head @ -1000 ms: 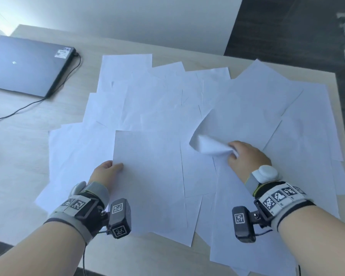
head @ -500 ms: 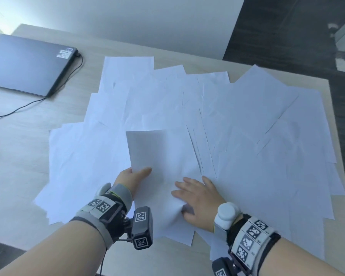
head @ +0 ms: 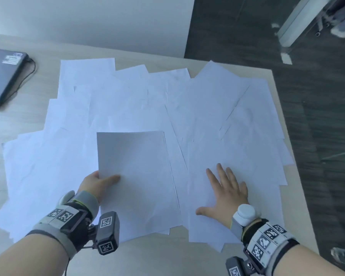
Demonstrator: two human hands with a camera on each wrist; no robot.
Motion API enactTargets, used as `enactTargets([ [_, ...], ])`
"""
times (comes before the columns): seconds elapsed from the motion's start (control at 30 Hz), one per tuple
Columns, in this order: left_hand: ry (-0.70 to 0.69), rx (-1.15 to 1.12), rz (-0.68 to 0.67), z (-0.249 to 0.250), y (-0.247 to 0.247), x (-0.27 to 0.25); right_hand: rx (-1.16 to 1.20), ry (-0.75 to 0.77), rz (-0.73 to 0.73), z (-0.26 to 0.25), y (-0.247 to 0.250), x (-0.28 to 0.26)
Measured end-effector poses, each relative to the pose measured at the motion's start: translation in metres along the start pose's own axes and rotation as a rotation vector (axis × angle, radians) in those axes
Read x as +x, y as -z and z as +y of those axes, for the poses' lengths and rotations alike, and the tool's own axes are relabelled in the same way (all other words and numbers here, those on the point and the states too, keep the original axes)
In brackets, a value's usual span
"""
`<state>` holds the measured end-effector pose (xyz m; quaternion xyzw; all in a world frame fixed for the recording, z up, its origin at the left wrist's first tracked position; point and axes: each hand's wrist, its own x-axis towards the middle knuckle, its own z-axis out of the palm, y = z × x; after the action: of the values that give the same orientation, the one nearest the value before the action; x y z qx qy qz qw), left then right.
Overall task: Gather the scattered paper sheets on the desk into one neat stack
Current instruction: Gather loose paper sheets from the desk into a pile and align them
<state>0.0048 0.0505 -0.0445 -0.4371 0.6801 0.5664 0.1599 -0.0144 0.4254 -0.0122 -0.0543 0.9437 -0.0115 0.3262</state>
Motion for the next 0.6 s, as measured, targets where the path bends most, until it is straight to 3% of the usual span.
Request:
enactTargets([
  [0.1,-0.035,0.031,-0.013,0.010,-0.017,-0.006,0.021,-0.088,-0.087,0.007,-0.018,-0.015],
  [0.3,-0.092,0.147,-0.013,0.021,-0.039,-0.016,0.051,-0.095,-0.117,0.011,-0.032,-0.020],
  [0.6,-0.046,0.121,-0.043,0.019,-0.036,-0.021,0.263,0.020,0.142,0.038,-0.033,-0.017],
])
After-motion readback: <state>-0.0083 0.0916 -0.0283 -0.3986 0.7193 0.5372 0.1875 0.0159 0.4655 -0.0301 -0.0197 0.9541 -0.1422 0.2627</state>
